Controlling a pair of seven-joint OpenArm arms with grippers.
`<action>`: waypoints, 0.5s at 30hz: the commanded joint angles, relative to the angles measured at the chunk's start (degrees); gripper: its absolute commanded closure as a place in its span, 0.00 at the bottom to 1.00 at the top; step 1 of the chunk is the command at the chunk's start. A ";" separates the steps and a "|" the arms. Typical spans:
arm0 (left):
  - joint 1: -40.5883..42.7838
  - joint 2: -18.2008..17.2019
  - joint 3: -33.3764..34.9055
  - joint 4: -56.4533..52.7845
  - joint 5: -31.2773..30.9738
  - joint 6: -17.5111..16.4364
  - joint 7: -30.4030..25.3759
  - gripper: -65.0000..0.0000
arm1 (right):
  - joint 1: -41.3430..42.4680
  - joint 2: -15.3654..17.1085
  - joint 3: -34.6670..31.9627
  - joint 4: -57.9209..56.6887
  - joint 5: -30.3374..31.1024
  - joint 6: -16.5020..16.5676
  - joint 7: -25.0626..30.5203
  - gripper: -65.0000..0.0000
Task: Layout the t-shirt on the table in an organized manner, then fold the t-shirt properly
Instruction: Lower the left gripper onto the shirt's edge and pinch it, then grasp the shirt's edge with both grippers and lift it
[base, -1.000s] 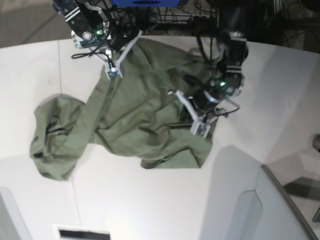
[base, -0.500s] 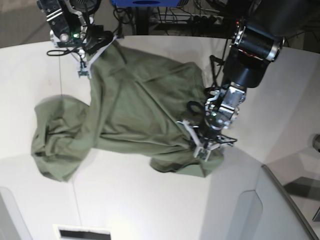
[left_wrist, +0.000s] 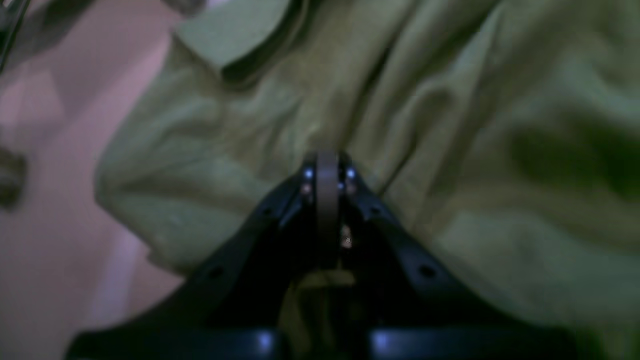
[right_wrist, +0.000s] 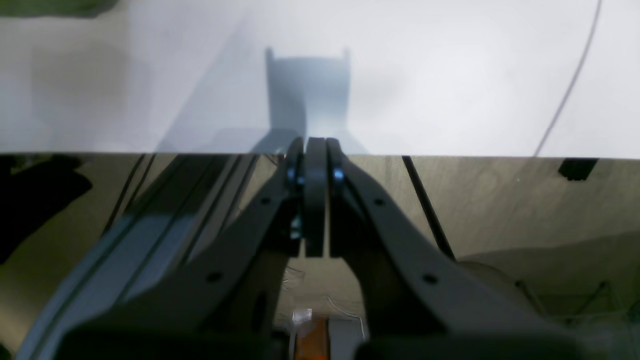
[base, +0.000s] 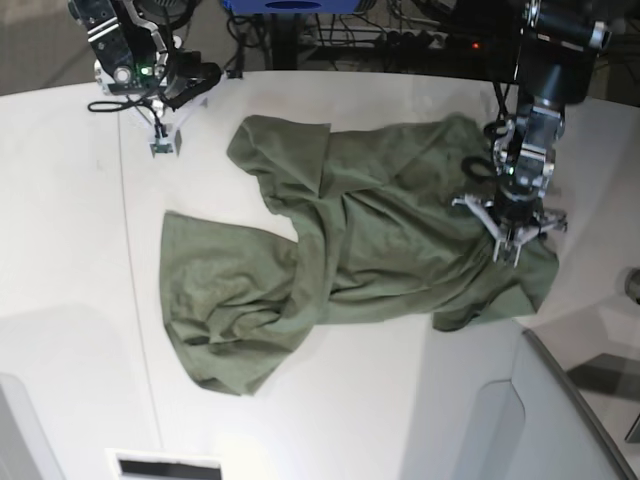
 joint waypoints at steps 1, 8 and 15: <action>1.44 -0.61 -1.33 3.36 -0.04 -0.78 4.17 1.00 | 0.74 0.15 0.25 2.84 -0.42 0.07 2.46 1.00; 9.96 -0.34 -8.63 27.53 -0.04 -0.87 15.87 1.00 | 11.64 -0.38 -5.73 1.00 -0.16 8.25 3.95 1.00; 6.27 -0.25 -8.80 25.42 0.05 -0.69 17.45 1.00 | 14.81 -7.50 -8.72 0.21 -0.07 11.24 2.20 0.94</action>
